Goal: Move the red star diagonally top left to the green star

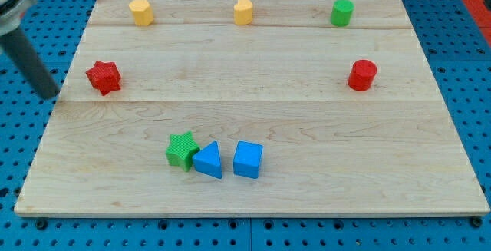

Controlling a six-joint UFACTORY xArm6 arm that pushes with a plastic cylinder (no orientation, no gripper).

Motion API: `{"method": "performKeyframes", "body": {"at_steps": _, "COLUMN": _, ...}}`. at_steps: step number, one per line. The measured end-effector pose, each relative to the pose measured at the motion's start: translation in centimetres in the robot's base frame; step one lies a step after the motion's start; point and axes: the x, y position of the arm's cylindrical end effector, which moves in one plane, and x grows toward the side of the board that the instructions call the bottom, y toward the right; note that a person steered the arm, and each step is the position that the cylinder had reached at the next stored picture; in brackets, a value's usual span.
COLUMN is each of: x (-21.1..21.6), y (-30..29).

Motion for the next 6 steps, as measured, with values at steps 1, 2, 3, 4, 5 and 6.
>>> {"method": "performKeyframes", "body": {"at_steps": 1, "x": -2.5, "y": 3.3}}
{"method": "performKeyframes", "body": {"at_steps": 2, "x": -1.2, "y": 8.3}}
{"method": "performKeyframes", "body": {"at_steps": 3, "x": 2.4, "y": 10.8}}
{"method": "performKeyframes", "body": {"at_steps": 4, "x": 3.2, "y": 11.0}}
{"method": "performKeyframes", "body": {"at_steps": 5, "x": 0.6, "y": 6.6}}
{"method": "performKeyframes", "body": {"at_steps": 6, "x": 1.3, "y": 10.5}}
